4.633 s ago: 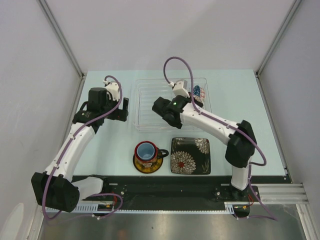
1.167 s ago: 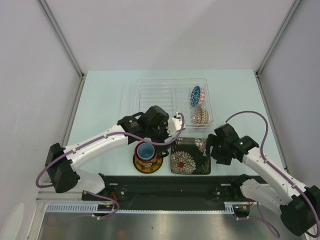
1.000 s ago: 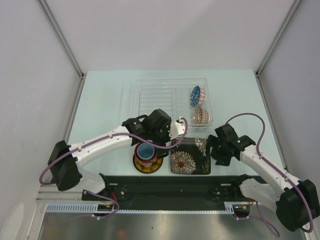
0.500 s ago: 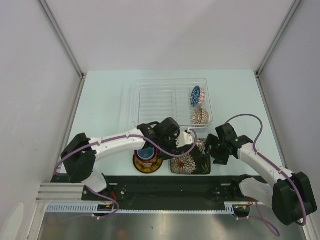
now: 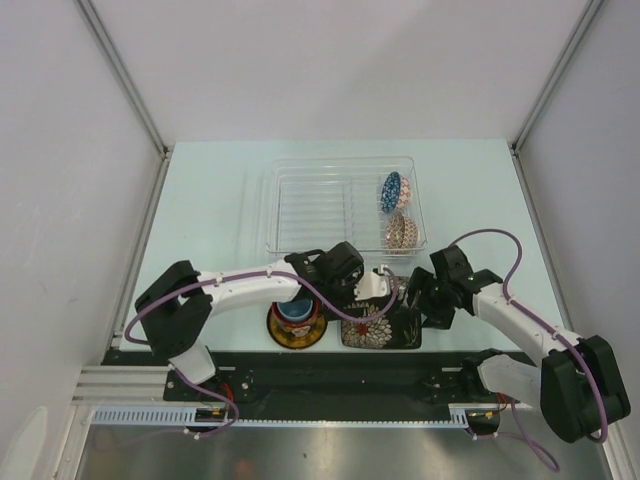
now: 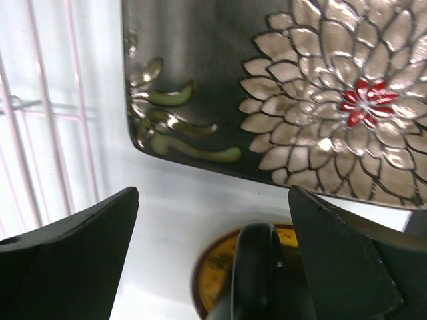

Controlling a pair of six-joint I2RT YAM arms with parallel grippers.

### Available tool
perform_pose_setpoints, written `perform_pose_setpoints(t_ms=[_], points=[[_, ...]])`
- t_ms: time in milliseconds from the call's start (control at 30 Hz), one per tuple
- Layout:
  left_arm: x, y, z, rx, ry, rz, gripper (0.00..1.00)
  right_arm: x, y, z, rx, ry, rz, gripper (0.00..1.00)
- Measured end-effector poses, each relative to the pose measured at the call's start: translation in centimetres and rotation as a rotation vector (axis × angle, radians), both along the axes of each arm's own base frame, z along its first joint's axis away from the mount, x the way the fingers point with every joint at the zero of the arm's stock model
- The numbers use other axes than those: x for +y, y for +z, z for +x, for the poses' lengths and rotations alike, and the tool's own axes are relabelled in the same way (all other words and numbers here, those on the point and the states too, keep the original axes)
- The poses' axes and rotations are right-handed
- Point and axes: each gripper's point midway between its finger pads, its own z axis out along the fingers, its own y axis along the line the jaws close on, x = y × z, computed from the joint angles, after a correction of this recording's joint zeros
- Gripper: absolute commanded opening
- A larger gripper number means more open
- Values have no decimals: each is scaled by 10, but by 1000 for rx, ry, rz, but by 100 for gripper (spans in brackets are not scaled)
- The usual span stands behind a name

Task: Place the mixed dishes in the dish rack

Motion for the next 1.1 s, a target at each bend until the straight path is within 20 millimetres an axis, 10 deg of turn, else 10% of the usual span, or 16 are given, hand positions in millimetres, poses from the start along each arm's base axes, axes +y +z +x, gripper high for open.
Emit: perform_pose_setpoints(t_ms=[1100], points=[[15,-13,7,-76,-61,105,100,-4,-9,4,28,-29,31,75]])
